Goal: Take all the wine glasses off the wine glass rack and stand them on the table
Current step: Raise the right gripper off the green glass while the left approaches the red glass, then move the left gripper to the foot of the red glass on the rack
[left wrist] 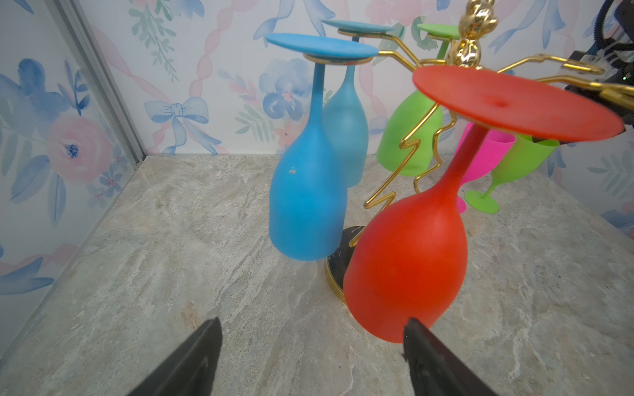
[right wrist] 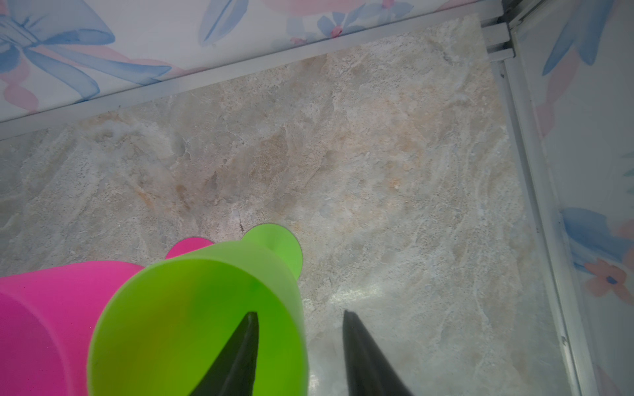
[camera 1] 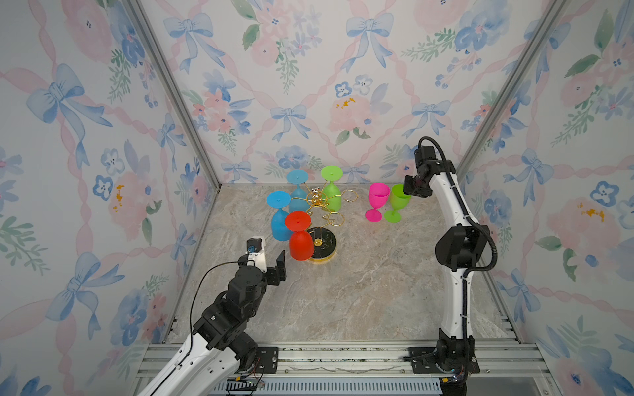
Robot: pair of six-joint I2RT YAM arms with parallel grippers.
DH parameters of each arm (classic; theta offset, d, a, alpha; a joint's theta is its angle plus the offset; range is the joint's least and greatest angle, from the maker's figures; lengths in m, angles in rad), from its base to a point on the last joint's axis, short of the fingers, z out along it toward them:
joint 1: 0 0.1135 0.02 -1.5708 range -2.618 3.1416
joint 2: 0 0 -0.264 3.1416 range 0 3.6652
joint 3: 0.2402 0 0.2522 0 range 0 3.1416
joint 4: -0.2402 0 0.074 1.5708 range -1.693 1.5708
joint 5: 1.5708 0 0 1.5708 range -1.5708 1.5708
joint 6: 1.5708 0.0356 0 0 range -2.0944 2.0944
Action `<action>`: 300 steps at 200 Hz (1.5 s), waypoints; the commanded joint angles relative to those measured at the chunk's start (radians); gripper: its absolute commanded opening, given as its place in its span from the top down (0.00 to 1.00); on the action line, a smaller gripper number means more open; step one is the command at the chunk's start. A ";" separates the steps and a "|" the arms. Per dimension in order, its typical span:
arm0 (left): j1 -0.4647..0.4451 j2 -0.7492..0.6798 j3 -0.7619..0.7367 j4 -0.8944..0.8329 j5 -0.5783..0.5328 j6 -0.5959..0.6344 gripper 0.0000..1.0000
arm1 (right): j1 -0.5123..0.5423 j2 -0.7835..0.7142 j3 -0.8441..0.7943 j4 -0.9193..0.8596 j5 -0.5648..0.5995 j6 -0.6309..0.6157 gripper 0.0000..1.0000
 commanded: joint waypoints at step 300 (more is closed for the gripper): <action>0.550 0.252 0.395 -0.232 0.709 -0.266 0.05 | 0.299 -1.176 -1.349 0.557 -0.236 -0.126 0.19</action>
